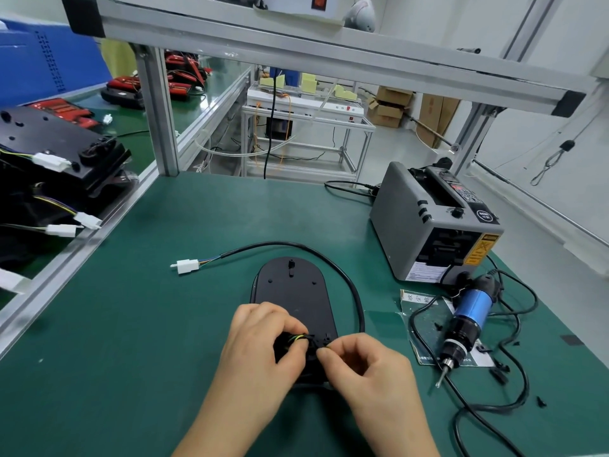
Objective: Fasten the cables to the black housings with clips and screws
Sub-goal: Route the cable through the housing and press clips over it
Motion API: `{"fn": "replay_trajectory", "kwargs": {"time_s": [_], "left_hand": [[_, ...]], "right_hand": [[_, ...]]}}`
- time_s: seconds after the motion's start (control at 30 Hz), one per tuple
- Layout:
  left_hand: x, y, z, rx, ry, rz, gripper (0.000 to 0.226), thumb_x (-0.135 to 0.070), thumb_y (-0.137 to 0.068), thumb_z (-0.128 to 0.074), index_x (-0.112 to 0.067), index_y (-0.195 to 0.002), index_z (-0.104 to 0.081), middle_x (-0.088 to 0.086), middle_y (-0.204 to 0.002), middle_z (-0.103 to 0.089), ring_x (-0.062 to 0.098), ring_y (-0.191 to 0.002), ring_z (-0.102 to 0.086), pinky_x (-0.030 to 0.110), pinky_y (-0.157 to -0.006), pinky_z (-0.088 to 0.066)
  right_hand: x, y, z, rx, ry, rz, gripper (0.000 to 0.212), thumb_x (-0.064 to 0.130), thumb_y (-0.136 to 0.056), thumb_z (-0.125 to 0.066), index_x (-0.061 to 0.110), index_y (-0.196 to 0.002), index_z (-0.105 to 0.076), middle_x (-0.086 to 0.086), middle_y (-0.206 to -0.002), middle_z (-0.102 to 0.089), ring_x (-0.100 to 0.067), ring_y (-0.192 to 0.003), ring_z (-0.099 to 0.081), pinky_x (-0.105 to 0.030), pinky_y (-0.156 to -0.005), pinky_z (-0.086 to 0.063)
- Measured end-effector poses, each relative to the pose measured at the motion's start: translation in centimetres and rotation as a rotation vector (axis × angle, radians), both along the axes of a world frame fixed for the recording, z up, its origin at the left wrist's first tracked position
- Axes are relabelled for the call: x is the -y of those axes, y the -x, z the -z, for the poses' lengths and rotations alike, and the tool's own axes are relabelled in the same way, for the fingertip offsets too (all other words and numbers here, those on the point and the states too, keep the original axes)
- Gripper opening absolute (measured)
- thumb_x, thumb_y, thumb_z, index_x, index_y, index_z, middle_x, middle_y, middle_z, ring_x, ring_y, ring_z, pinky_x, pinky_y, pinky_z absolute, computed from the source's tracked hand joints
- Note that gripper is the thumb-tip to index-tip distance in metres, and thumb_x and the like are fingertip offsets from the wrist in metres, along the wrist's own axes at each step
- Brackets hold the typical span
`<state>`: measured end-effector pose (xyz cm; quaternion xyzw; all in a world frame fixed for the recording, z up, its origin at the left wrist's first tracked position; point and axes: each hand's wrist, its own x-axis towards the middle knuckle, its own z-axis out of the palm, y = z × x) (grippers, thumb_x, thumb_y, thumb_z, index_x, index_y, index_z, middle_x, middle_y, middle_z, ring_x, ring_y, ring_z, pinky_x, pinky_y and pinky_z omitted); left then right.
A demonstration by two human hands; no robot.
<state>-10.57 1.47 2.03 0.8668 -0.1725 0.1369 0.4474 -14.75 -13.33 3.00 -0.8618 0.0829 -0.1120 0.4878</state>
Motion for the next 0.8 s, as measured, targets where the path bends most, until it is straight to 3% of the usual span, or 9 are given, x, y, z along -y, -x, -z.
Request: {"fn": "replay_trajectory", "kwargs": {"time_s": [0.2, 0.4, 0.57, 0.8], "left_hand": [[0.15, 0.01, 0.00, -0.018, 0.048, -0.005, 0.016, -0.016, -0.078, -0.068, -0.030, -0.073, -0.062, -0.023, -0.085, -0.056, -0.003, -0.104, -0.041, 0.003, -0.083, -0.028], [0.59, -0.33, -0.25, -0.081, 0.053, 0.000, 0.007, -0.033, -0.071, -0.065, -0.031, -0.069, -0.058, -0.025, -0.088, -0.054, -0.005, -0.106, -0.037, 0.005, -0.081, -0.029], [0.46, -0.56, -0.33, -0.146, 0.068, 0.031, 0.016, -0.026, -0.073, -0.069, -0.032, -0.069, -0.055, -0.025, -0.090, -0.052, -0.006, -0.107, -0.034, 0.006, -0.079, -0.028], [0.95, -0.88, -0.84, -0.219, 0.058, 0.004, 0.012, -0.023, -0.072, -0.065, -0.029, -0.068, -0.055, -0.019, -0.085, -0.053, -0.008, -0.103, -0.032, 0.015, -0.077, -0.032]], "right_hand": [[0.26, -0.25, -0.23, -0.032, 0.076, -0.014, 0.016, 0.042, -0.069, -0.070, 0.048, -0.081, -0.061, 0.019, -0.062, -0.065, -0.003, -0.057, -0.058, -0.021, -0.062, -0.047], [0.44, -0.53, -0.25, -0.034, 0.067, -0.010, 0.017, 0.034, -0.069, -0.072, 0.045, -0.077, -0.062, 0.016, -0.060, -0.065, -0.002, -0.053, -0.055, -0.020, -0.058, -0.046], [0.32, -0.18, 0.02, -0.020, 0.042, -0.001, 0.013, 0.034, -0.070, -0.069, 0.041, -0.076, -0.061, 0.014, -0.059, -0.063, -0.002, -0.052, -0.052, -0.014, -0.055, -0.040], [0.13, -0.19, 0.12, -0.044, 0.072, 0.002, 0.013, 0.037, -0.068, -0.066, 0.042, -0.079, -0.059, 0.014, -0.062, -0.065, -0.003, -0.055, -0.054, -0.017, -0.056, -0.042]]}}
